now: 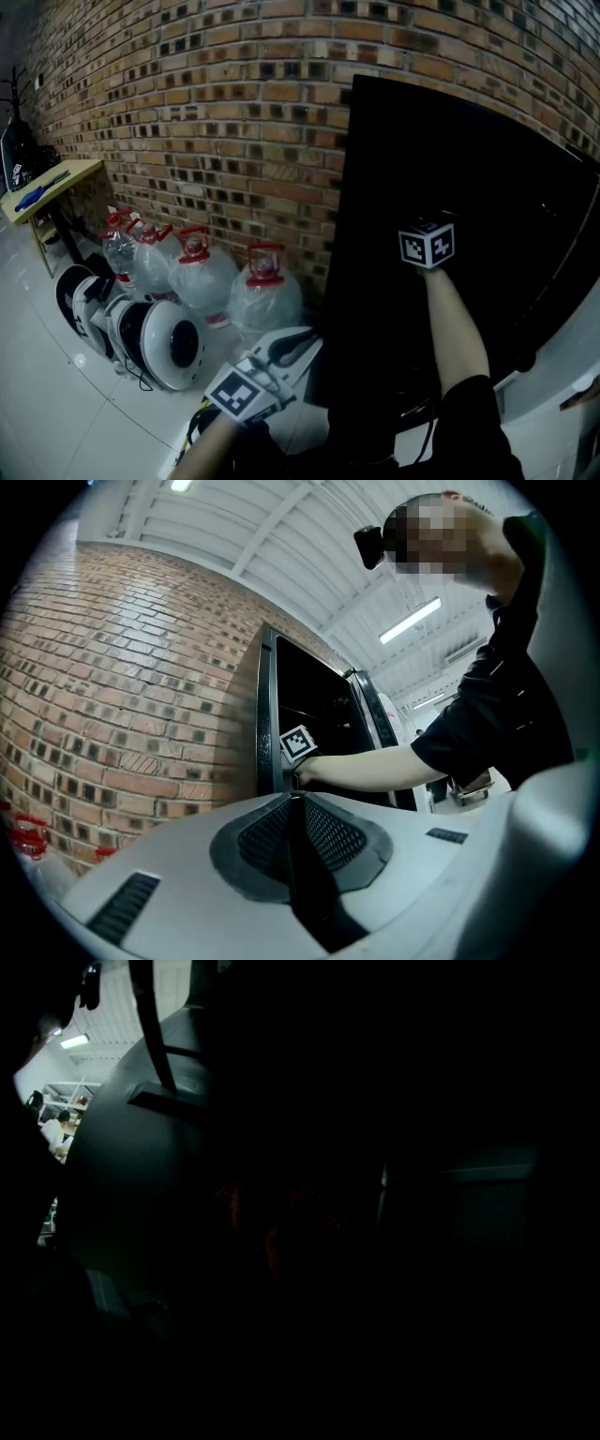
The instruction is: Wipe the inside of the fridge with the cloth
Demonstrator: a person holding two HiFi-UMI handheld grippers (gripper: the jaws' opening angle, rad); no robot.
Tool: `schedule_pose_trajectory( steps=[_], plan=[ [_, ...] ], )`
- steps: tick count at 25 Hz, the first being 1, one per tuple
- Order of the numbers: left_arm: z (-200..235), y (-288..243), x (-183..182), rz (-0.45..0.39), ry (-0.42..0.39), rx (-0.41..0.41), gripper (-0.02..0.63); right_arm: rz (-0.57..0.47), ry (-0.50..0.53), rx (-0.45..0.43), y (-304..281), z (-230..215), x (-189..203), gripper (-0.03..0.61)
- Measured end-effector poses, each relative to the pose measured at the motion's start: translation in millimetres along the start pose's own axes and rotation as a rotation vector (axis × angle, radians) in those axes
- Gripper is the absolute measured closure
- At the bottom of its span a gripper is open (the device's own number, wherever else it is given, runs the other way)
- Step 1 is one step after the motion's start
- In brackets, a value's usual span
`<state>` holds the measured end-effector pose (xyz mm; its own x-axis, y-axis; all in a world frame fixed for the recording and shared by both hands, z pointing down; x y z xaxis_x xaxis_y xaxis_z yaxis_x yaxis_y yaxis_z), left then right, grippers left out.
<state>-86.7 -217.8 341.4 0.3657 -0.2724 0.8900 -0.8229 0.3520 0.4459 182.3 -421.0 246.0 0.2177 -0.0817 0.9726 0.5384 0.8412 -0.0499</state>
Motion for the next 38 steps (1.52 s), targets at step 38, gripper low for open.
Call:
schedule_pose_trajectory(
  steps=[38],
  plan=[
    [-32.0,-13.8,0.2,-0.055,0.037,0.077,0.568,-0.069,-0.005,0.104,105.8,74.5,-11.4,0.455]
  ],
)
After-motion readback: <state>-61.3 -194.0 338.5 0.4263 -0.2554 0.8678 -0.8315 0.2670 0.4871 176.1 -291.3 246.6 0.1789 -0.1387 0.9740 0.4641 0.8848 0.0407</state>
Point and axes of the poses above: the fingertips, and each gripper's own axes: y backward along the fingers, z to its left, x out of its underside, the point moved 8 cm from there along y, backward along the fingers, and after that the axes turned 6 degrees about -z, right-handed, at the moved point
